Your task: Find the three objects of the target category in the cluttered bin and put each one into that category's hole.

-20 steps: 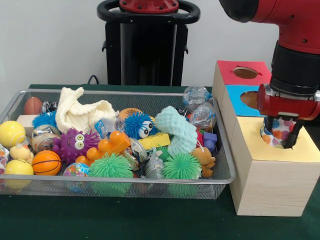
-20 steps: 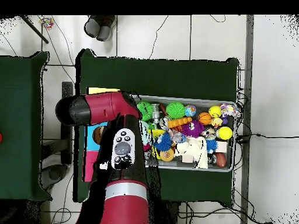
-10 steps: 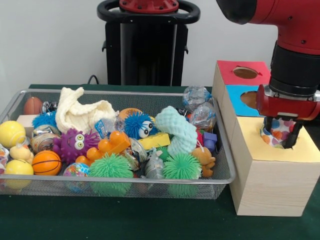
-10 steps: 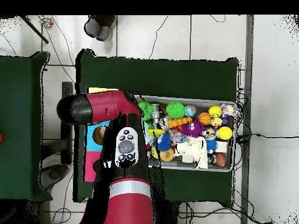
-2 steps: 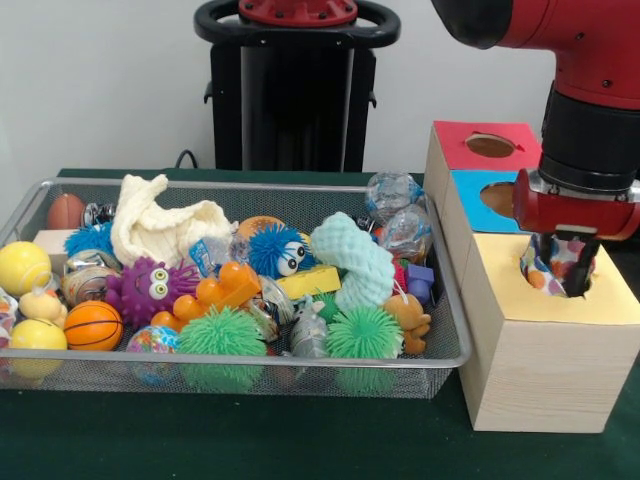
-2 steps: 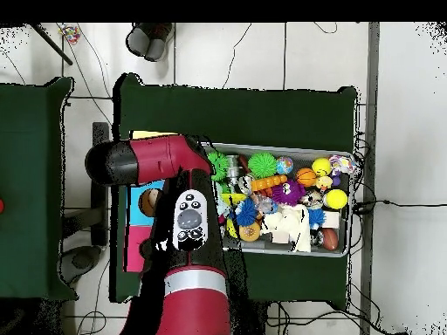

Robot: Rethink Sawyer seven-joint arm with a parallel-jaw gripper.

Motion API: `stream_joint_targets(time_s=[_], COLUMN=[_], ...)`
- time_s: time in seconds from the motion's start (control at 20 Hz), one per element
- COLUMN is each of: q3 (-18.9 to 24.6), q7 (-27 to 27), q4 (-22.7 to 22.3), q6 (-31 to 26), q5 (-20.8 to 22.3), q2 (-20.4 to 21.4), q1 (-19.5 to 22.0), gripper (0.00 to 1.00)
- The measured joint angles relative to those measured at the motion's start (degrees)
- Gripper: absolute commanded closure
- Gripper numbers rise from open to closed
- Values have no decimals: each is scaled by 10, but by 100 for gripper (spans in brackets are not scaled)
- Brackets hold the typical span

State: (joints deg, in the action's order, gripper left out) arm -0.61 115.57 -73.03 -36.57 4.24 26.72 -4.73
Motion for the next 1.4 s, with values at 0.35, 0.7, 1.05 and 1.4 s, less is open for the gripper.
stream_joint_targets(time_s=[0.35,0.7,1.05,1.4], q3=[8,10,11,12], q7=[0,0,0,0], q4=[0,-3,-3,1], q6=[0,0,0,0], q5=[1,2,1,3], q2=[10,14,14,1], q1=[0,2,3,3], gripper=[100,100,100,100])
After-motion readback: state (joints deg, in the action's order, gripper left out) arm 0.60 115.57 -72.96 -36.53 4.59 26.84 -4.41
